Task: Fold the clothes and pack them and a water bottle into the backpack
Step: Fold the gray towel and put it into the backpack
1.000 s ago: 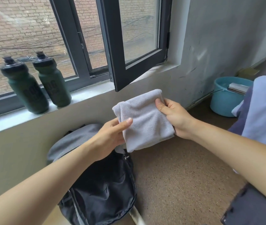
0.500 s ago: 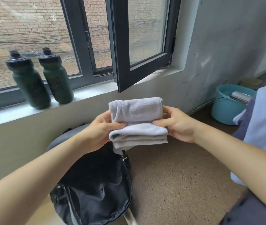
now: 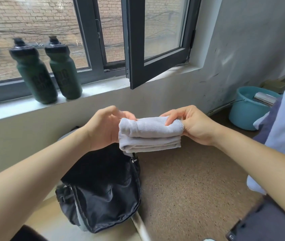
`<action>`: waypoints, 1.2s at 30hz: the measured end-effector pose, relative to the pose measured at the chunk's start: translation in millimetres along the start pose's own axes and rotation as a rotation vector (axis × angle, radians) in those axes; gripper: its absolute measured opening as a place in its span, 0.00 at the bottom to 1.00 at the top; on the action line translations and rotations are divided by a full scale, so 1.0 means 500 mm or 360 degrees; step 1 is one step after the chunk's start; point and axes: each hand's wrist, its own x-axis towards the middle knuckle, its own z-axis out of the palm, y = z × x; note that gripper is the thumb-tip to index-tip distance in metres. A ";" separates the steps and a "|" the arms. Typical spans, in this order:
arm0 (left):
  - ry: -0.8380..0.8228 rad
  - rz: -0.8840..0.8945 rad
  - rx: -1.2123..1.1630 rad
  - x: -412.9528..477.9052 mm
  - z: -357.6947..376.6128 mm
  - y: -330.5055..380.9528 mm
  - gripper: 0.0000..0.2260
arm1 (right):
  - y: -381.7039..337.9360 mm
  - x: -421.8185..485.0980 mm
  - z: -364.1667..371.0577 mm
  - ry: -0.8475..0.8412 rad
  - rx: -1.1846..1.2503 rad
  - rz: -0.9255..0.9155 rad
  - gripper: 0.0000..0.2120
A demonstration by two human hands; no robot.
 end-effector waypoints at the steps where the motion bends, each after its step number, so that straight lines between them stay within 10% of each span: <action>1: 0.0011 -0.0054 0.0034 0.002 0.000 -0.001 0.14 | -0.001 -0.001 0.004 0.0011 -0.0107 -0.0061 0.24; 13: -0.0239 -0.0548 0.0788 -0.002 0.036 -0.036 0.29 | -0.001 -0.010 0.100 -0.0069 -0.0662 -0.0497 0.25; 20: 0.0144 -0.0319 0.1020 -0.008 -0.001 -0.045 0.19 | 0.038 0.015 0.120 0.0151 -0.0104 0.0122 0.14; 24: 0.0473 -0.0180 0.1053 -0.019 -0.071 -0.063 0.17 | 0.131 0.053 0.134 0.0138 -0.0535 0.0426 0.07; 29: 0.0731 -0.0208 0.1512 -0.047 -0.162 -0.118 0.16 | 0.269 0.118 0.192 -0.0106 -0.0935 0.0696 0.19; 36: 0.0704 -0.0344 0.2084 -0.096 -0.190 -0.212 0.22 | 0.488 0.155 0.319 0.0036 -0.0516 0.1154 0.41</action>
